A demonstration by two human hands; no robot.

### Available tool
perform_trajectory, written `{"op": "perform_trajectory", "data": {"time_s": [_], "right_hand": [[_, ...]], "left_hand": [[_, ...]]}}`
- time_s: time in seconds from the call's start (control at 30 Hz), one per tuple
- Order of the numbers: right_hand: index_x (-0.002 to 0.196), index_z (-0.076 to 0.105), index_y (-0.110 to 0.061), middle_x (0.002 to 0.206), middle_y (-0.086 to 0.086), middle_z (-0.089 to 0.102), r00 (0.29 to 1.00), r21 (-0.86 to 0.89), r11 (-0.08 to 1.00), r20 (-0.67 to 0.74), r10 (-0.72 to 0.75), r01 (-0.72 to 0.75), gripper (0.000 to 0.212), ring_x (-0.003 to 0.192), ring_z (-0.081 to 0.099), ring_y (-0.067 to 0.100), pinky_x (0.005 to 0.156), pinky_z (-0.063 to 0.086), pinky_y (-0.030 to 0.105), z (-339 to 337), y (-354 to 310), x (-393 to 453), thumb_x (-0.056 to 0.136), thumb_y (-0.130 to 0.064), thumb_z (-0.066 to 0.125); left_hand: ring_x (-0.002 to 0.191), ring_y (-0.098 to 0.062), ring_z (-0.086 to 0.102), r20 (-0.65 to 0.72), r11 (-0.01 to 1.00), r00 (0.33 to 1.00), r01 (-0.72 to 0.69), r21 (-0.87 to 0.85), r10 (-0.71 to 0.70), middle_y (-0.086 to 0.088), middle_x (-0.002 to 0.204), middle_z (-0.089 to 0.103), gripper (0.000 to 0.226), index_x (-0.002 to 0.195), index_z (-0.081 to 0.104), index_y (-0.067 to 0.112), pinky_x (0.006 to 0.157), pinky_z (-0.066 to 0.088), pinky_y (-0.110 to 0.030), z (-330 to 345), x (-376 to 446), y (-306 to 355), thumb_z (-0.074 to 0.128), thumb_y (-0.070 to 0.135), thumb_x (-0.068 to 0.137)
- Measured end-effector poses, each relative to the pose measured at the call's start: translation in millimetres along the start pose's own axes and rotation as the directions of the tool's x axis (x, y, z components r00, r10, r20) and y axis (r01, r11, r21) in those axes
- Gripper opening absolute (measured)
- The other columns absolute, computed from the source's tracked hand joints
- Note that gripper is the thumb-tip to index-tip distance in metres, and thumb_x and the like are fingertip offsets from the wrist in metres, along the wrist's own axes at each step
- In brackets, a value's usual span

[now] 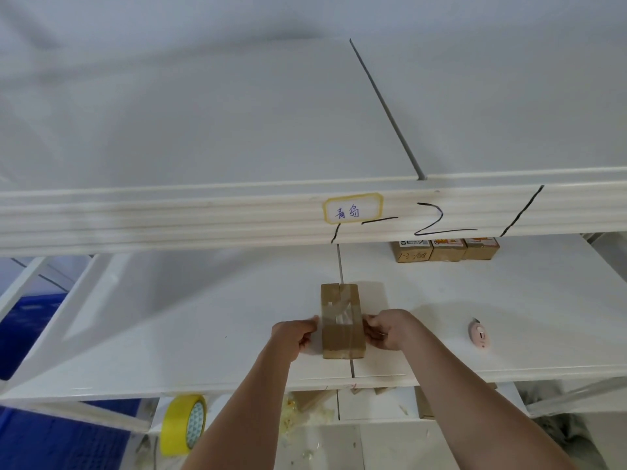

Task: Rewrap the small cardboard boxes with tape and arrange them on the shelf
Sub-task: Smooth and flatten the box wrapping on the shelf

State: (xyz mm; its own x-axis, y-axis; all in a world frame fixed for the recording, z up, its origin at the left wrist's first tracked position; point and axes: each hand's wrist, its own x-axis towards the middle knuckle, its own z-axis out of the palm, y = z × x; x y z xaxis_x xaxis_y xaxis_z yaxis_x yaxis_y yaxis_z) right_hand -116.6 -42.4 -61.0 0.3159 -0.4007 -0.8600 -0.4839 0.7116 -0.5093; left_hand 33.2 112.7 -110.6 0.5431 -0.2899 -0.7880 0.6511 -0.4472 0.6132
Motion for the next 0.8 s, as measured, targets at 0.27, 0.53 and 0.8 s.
{"op": "perform_trajectory", "data": {"time_s": [0.27,0.53,0.8], "right_hand": [[0.087,0.066,0.0,0.092,0.014,0.065,1.0,-0.003,1.0,-0.012,0.028,-0.028,0.021,0.077,0.061,0.024,0.067,0.053,0.034,1.3,-2.7,-4.5,0.101,0.005,0.051],[0.083,0.066,0.0,0.086,0.013,0.06,0.998,-0.068,0.996,-0.008,0.058,-0.058,0.029,0.068,0.054,0.022,0.067,0.049,0.037,4.6,-11.0,-4.6,0.101,0.006,0.045],[0.08,0.061,-0.002,0.08,0.014,0.061,0.997,-0.092,0.993,-0.01,0.076,-0.076,0.02,0.067,0.057,0.023,0.075,0.052,0.041,5.6,-14.0,-7.1,0.098,0.002,0.054]], "left_hand": [[0.066,-0.018,0.057,-0.007,0.997,1.0,0.007,0.083,-0.007,-0.01,0.082,0.062,0.037,0.1,0.069,-0.002,0.06,0.053,-0.024,3.1,3.5,3.6,0.089,0.014,0.074],[0.056,-0.016,0.053,-0.012,0.988,1.0,0.018,0.153,-0.016,-0.008,0.07,0.056,0.031,0.094,0.066,0.0,0.046,0.047,-0.022,6.7,-0.6,8.5,0.088,0.011,0.075],[0.064,-0.019,0.06,0.025,0.991,0.999,0.019,0.13,-0.023,-0.01,0.077,0.062,0.034,0.105,0.069,-0.006,0.055,0.055,-0.025,8.3,-6.8,13.6,0.085,0.009,0.079]]}}
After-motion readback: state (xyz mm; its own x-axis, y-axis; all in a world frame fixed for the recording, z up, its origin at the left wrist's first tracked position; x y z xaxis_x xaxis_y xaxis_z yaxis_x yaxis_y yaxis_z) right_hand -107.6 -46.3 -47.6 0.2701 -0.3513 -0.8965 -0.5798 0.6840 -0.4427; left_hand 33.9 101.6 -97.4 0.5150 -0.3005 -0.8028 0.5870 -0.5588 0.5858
